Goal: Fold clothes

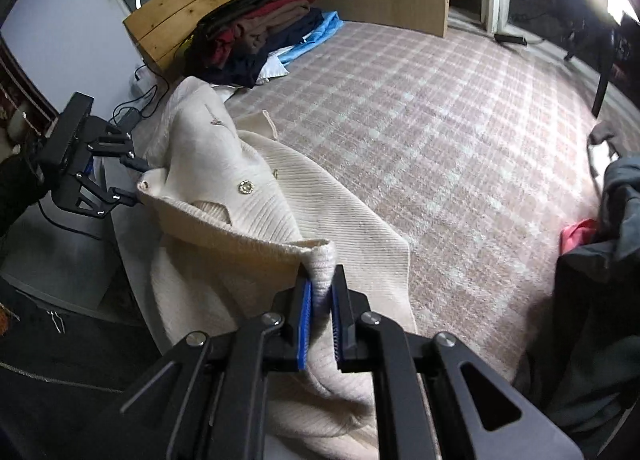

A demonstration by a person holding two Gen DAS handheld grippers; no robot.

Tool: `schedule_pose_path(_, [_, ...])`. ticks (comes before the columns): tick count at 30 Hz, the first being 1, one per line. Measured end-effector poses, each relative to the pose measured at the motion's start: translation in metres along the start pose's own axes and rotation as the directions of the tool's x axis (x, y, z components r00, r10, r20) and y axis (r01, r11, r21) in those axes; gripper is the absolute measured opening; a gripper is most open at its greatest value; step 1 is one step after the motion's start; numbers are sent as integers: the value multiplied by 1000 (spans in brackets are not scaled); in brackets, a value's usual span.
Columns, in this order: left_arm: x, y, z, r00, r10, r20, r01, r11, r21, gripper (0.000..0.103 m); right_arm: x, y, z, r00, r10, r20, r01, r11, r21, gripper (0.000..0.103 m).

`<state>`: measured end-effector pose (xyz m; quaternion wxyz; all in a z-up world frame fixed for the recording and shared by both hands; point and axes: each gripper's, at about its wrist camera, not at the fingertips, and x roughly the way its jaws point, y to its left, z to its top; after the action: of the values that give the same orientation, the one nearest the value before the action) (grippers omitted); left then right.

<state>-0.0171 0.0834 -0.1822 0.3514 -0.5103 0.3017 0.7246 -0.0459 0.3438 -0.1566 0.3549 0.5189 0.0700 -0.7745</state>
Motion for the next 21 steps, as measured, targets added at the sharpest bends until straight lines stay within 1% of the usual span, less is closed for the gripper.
schedule_pose_path(1, [2,4,2,1000,-5,-10,5,1000,-23,9,2,-3,0,1000,19,-6,-19,1000,6,11])
schedule_pose_path(2, [1,6,2,1000,-18,-9,18,999,-37,9,3,-3,-1,999,32,-10,-32,999,10,16])
schedule_pose_path(3, [-1,8,2,999,-32,-6,31,998,-51,9,4,-4,-3,999,44,-12,-44,999,12,33])
schedule_pose_path(4, [-2,10,2,999,-45,-4,45,997,-64,9,2,-3,-7,999,45,-8,-45,999,7,44])
schedule_pose_path(5, [-6,11,2,999,-34,3,35,997,-74,9,-1,-3,-11,999,47,-3,-47,999,3,61])
schedule_pose_path(6, [-10,12,2,999,-30,12,31,996,-86,9,-3,-4,-16,999,52,6,-52,999,2,65])
schedule_pose_path(9, [-19,17,4,999,-3,41,9,991,-132,9,-9,-7,-30,997,67,28,-67,998,-1,65])
schedule_pose_path(11, [-19,20,5,999,7,36,-1,988,-158,9,-7,-2,-34,997,72,20,-72,997,-19,65])
schedule_pose_path(13, [-19,17,7,1000,10,27,-5,988,-154,9,-4,4,-39,997,76,11,-75,996,-38,65])
schedule_pose_path(14, [-22,27,-4,999,22,28,-18,989,-148,9,-2,9,-42,998,63,5,-63,996,-57,65])
schedule_pose_path(15, [-29,44,-16,999,25,30,-20,988,-151,9,2,13,-47,999,49,-4,-49,996,-70,62])
schedule_pose_path(16, [-32,43,-16,999,29,33,-24,987,-161,8,6,14,-49,999,43,-16,-44,997,-67,55])
schedule_pose_path(17, [-32,37,-20,998,40,40,-33,984,-174,8,13,14,-51,999,37,-31,-39,998,-56,31])
schedule_pose_path(18, [-36,40,-20,997,56,48,-47,981,-186,7,18,14,-52,999,29,-43,-31,998,-46,16])
schedule_pose_path(19, [-40,43,-20,996,73,56,-61,978,-199,6,19,16,-51,999,7,-39,-9,999,-49,13])
schedule_pose_path(20, [-48,42,-20,991,113,78,-94,973,-212,6,19,18,-50,999,-15,-32,13,999,-52,9])
schedule_pose_path(21, [-53,47,-16,985,141,99,-116,968,-222,6,13,22,-46,999,-31,-10,31,998,-58,9])
